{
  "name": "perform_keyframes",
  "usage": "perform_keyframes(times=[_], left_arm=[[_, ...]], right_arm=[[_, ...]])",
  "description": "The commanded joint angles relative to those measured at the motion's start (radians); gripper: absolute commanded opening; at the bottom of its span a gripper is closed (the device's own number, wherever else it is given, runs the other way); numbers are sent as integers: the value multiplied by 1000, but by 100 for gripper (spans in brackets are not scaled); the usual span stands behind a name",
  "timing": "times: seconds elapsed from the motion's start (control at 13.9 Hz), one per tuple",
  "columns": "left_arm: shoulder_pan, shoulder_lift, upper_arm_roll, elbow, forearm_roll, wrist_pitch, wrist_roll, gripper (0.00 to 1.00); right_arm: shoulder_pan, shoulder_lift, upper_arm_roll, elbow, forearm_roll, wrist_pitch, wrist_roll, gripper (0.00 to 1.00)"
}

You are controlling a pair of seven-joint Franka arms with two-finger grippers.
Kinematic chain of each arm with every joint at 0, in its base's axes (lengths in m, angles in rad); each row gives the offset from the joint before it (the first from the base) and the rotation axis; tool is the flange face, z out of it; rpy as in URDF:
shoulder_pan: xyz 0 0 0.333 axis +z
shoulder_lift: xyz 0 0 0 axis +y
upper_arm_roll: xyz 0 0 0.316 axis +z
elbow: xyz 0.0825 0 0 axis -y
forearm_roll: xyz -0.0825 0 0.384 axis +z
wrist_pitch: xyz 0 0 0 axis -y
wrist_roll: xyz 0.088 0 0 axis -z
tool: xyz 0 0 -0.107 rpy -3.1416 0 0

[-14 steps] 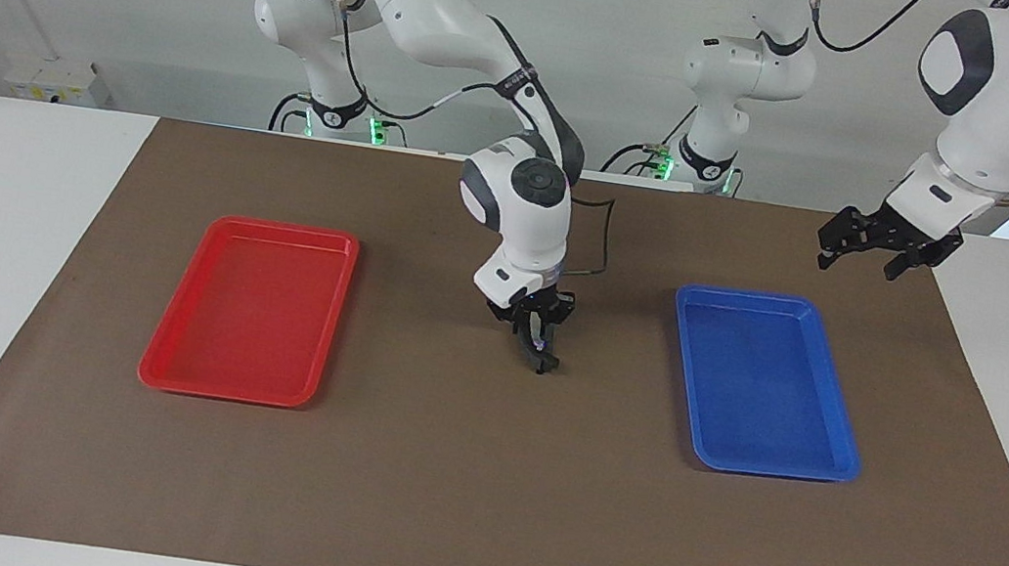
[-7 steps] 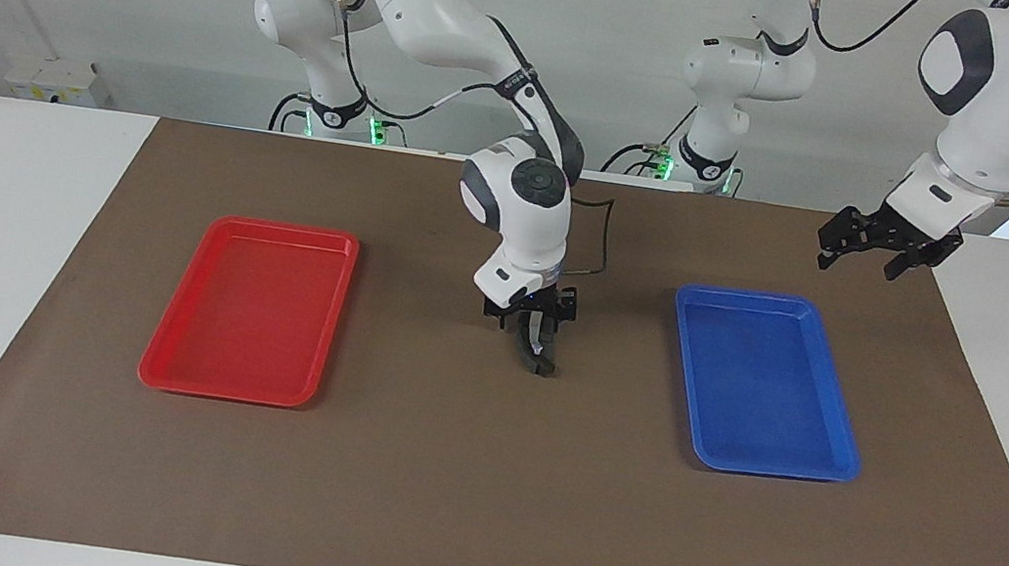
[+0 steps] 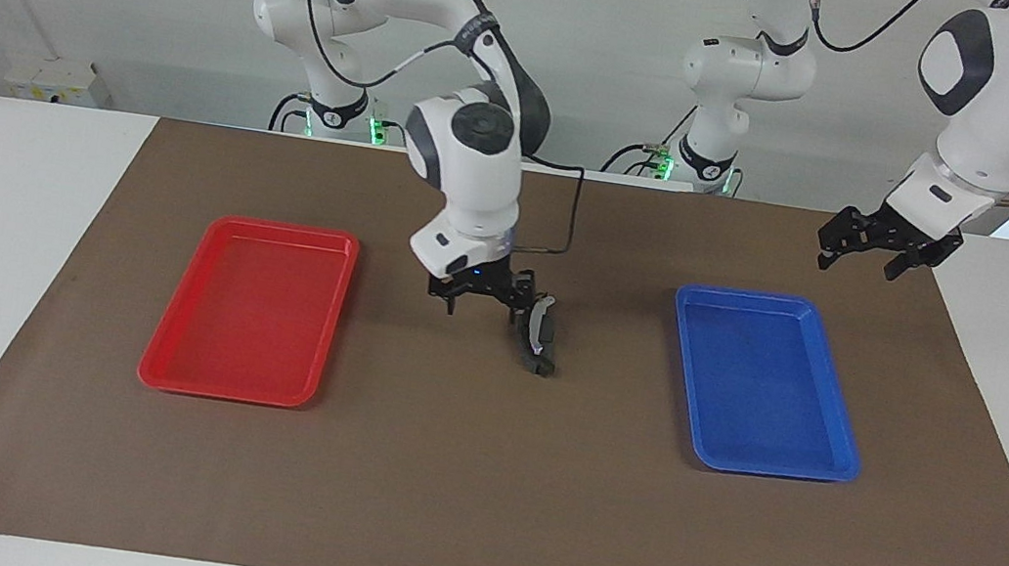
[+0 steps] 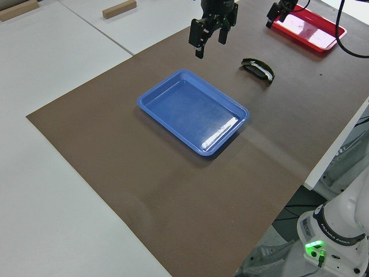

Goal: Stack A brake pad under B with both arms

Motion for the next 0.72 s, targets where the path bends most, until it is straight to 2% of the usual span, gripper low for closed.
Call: perform_keyframes(times=[0.0,0.14,0.43,0.65], left_arm=[[11,2,-5,2,-12,12,-6,99],[11,3,-5,2,-12,12,-6,99],[11,2,-3,2,-12,12,-6,99],[11,2,-5,2,-12,12,-6,99]], right_arm=[[-140,-101,17,-28,-40,-56,-121,100],[-226,-159,18,-22,-49,-114,-236,100],[-333,-276,15,-18,-49,-260,-304,100],[-396,-311,15,30,-46,-413,-399,100]])
